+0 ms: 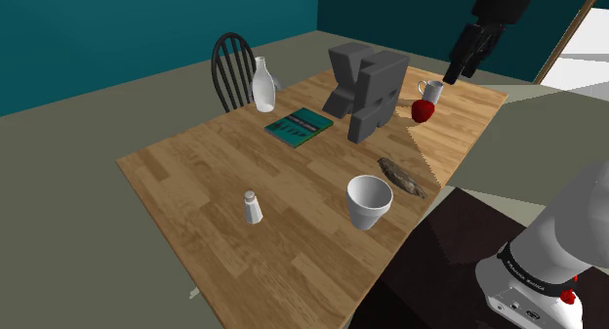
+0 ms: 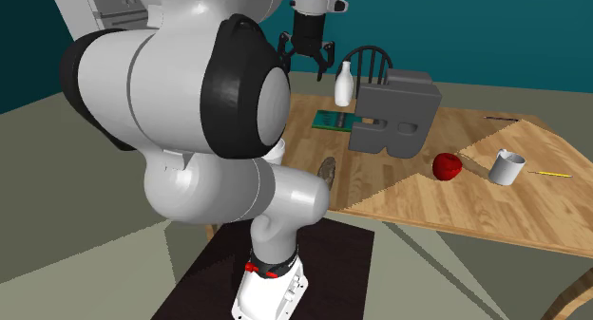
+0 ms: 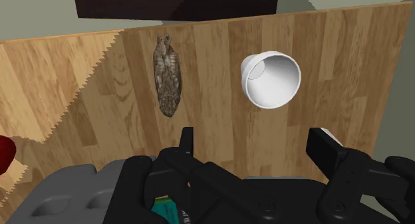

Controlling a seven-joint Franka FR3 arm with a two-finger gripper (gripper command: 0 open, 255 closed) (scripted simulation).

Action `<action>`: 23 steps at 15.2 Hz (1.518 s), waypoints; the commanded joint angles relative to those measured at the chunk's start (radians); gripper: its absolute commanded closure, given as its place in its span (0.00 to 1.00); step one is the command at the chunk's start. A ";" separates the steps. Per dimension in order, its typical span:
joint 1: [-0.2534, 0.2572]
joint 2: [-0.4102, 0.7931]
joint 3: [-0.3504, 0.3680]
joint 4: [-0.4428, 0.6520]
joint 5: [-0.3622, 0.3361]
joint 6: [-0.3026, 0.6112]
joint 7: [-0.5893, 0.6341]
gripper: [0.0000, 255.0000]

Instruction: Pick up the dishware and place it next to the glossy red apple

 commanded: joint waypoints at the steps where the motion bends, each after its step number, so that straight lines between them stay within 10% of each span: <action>1: 0.000 0.000 0.000 0.000 0.000 0.000 0.000 0.00; 13: 0.054 -0.020 0.093 -0.413 0.072 0.457 -0.014 0.00; 23: 0.132 0.226 0.182 -0.605 0.165 0.949 -0.037 0.00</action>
